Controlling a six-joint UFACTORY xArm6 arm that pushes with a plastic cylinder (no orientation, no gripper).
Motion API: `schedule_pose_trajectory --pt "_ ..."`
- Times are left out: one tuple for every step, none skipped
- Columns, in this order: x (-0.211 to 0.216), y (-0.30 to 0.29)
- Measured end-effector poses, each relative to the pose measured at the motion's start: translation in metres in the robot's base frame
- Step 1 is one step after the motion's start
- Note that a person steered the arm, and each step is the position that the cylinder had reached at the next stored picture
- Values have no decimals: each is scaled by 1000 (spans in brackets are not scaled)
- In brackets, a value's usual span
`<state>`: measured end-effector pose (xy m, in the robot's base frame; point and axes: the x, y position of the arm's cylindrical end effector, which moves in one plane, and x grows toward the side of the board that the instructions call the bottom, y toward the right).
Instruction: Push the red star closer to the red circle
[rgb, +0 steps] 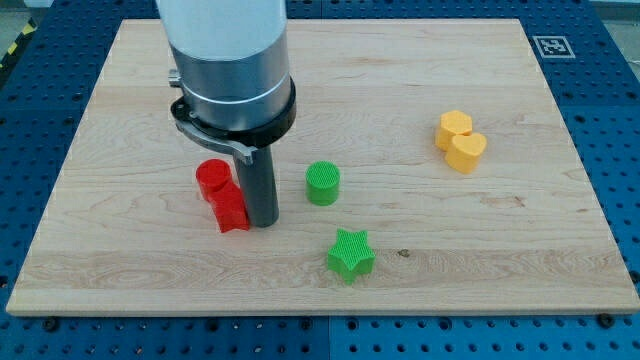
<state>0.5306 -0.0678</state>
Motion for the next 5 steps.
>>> schedule_pose_trajectory --pt "0 -1" --pt "0 -4" --pt "-1 -14" --pt "-1 -14" --pt "-4 -28"
